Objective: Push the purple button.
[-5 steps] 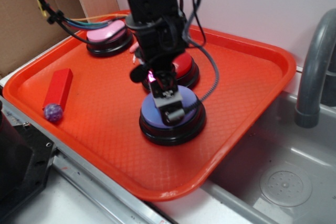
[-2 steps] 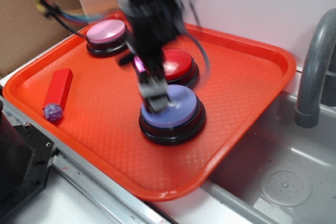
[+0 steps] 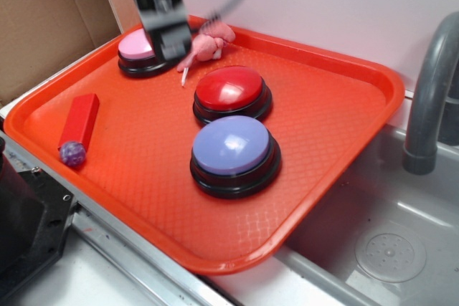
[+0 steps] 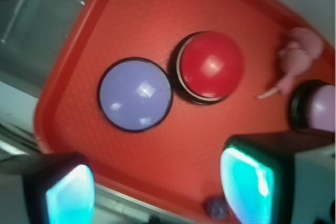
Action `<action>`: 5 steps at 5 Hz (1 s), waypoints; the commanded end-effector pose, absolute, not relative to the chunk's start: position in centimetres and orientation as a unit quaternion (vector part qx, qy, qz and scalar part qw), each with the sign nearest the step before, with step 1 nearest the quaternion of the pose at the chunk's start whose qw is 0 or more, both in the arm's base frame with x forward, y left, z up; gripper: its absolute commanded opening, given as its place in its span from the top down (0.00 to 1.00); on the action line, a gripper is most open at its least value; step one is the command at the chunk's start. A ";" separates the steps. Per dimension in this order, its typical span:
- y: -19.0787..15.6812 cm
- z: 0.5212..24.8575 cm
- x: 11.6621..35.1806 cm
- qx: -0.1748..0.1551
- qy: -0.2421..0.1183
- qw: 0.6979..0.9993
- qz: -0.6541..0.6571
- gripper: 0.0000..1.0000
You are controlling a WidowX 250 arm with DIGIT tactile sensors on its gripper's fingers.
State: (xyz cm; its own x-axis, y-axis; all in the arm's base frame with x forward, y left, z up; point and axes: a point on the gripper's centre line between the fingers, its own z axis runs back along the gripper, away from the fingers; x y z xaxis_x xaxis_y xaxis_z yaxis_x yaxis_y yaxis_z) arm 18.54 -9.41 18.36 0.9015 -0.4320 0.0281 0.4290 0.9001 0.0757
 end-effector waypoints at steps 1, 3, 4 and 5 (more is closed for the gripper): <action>-9.4 21.5 17.3 0.044 -0.053 0.980 -0.189 0.00; -7.3 22.2 15.7 0.009 -0.047 0.992 -0.115 0.00; -5.0 22.8 13.6 0.010 -0.053 0.998 -0.026 0.00; -3.8 22.7 12.7 0.010 -0.046 0.999 0.002 0.00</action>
